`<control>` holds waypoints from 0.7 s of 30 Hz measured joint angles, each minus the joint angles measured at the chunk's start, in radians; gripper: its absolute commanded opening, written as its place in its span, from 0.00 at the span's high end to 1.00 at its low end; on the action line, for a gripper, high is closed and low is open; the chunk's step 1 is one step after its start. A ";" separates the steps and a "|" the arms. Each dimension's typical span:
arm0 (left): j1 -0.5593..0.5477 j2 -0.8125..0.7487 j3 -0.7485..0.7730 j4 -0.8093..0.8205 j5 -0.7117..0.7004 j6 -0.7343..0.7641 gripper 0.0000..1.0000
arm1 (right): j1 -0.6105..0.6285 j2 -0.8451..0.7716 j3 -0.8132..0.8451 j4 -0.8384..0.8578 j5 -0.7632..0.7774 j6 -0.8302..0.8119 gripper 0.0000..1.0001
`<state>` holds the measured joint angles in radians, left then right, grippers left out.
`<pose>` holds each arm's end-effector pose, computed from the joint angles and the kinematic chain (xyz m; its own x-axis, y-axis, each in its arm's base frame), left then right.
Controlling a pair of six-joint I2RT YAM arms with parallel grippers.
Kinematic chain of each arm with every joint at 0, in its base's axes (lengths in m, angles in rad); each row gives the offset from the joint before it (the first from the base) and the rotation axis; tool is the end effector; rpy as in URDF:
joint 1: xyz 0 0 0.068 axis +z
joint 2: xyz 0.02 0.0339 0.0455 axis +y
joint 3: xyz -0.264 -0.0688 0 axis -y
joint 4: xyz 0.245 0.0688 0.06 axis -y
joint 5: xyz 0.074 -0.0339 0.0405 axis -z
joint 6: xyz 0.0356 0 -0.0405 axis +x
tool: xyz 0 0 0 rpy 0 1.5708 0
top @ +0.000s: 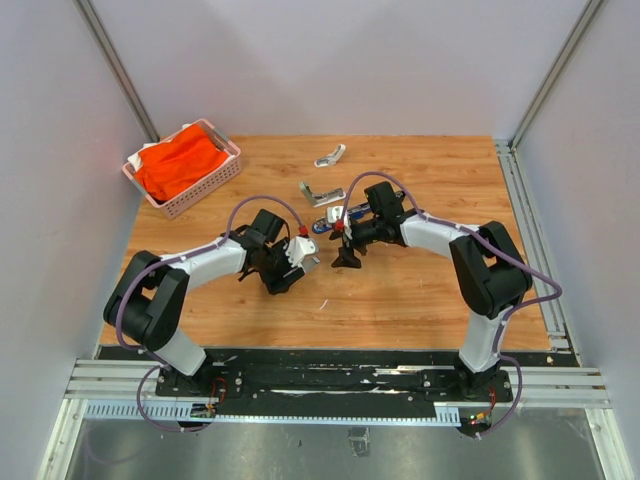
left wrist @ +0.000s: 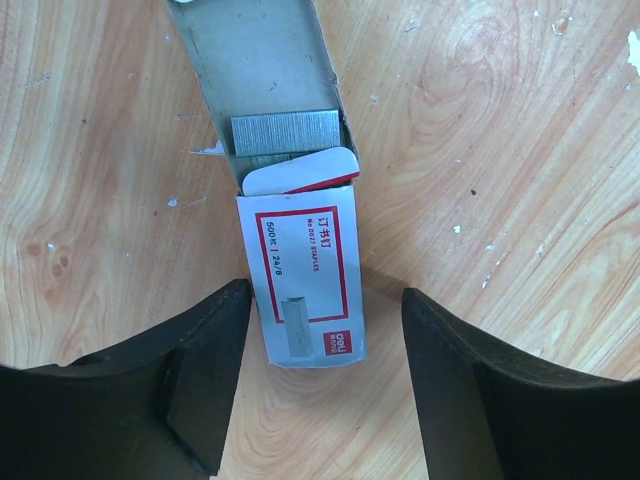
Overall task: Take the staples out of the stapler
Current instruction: Adjust the staple box at the center of the board.
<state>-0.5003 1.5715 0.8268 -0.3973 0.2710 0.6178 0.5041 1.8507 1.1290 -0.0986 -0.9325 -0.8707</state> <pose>0.2464 -0.1456 0.1571 -0.3262 0.8144 -0.4799 0.9186 0.3929 0.0424 0.3202 0.2093 0.1808 0.1743 -0.4243 -0.8886 -0.9842 -0.1045 -0.1432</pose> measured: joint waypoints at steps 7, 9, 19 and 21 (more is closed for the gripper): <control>0.000 -0.005 -0.008 0.017 -0.007 -0.021 0.46 | 0.011 0.006 -0.030 0.162 0.072 0.251 0.23; 0.000 -0.005 -0.009 0.019 -0.010 -0.024 0.45 | 0.020 0.007 -0.040 0.182 0.107 0.274 0.23; 0.000 -0.005 -0.010 0.026 -0.016 -0.039 0.48 | 0.076 0.007 -0.074 0.201 0.224 0.246 0.23; 0.000 -0.005 -0.010 0.028 -0.019 -0.043 0.49 | 0.079 0.007 -0.074 0.203 0.239 0.246 0.23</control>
<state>-0.5003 1.5669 0.8169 -0.3695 0.2520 0.5747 0.5827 1.8580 1.0550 0.1047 -0.6933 -0.6247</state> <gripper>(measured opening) 0.525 0.771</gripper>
